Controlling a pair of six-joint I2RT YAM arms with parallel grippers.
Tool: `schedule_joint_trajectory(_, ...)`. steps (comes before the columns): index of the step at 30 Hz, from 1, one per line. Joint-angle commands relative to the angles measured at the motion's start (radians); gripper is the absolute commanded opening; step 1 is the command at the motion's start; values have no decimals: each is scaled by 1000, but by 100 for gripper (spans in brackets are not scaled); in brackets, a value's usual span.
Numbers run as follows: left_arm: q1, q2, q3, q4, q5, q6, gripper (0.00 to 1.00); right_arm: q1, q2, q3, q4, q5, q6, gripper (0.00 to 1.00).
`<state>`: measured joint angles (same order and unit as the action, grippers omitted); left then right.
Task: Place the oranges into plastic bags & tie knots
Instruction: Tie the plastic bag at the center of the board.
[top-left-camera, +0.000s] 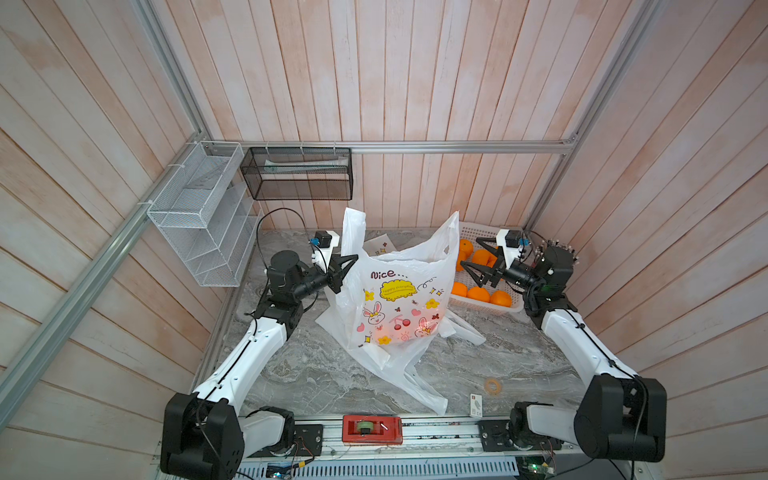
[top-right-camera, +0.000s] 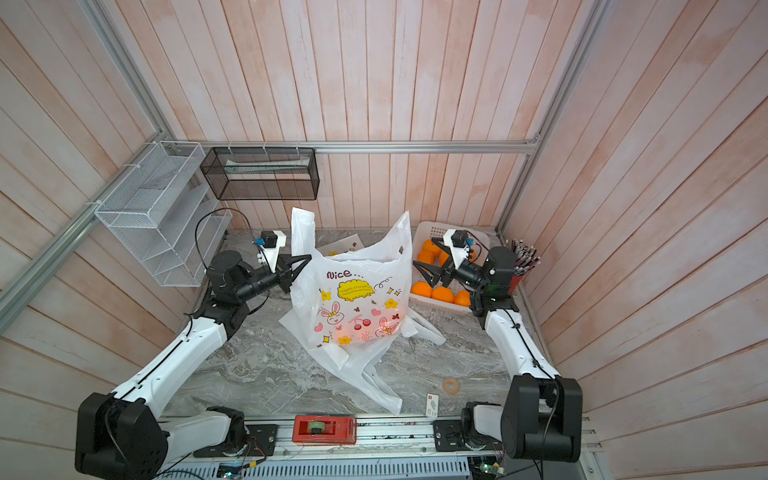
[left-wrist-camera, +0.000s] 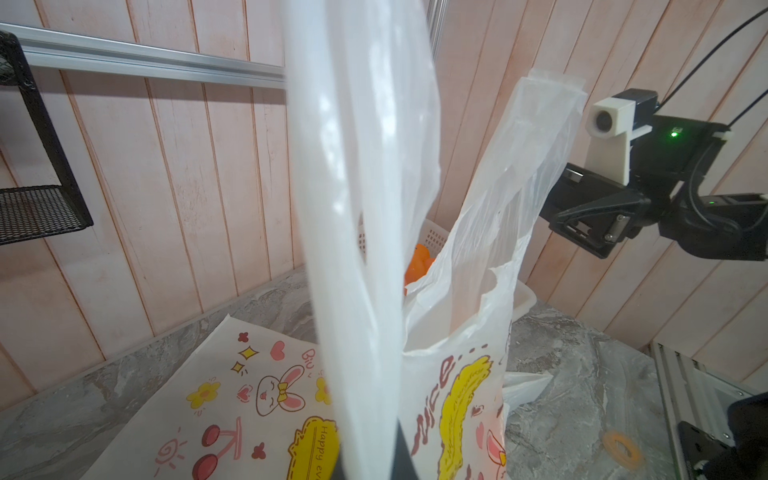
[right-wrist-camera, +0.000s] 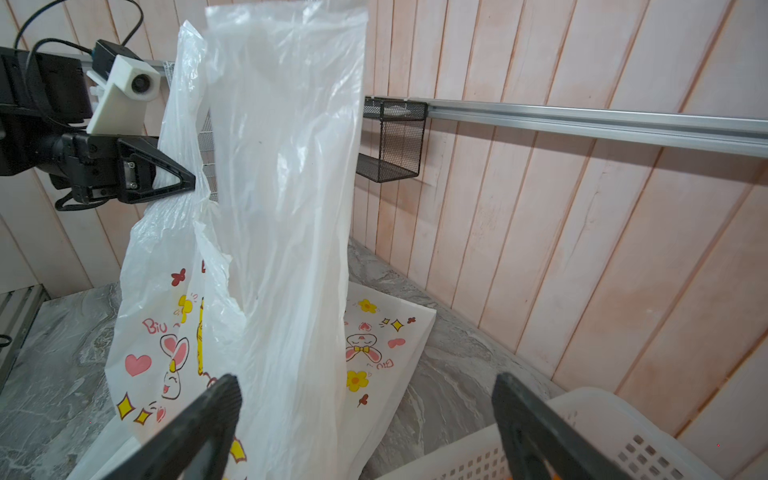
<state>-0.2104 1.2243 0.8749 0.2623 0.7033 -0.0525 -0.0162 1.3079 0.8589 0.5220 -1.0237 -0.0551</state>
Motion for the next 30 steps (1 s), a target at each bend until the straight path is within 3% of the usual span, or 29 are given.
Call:
schedule_joint_trajectory(1,5,-6,-17,22,23,31,0,20,60,58,89,-48,-27,92)
schedule_joint_trajectory(6,7,-2,-17,25,34,34,0,99,154,162,6,-49,-130,85)
schedule_joint_trajectory(14,8,9,-17,35,47,31,0,187,285,273,51,-72,-101,76)
schedule_joint_trajectory(21,9,11,-22,43,60,32,0,241,373,329,110,-81,-60,77)
schedule_joint_trajectory(27,9,10,-22,41,65,31,0,262,429,371,137,-73,-30,84)
schedule_joint_trajectory(30,10,15,-22,40,58,30,0,266,440,384,145,-97,-3,71)
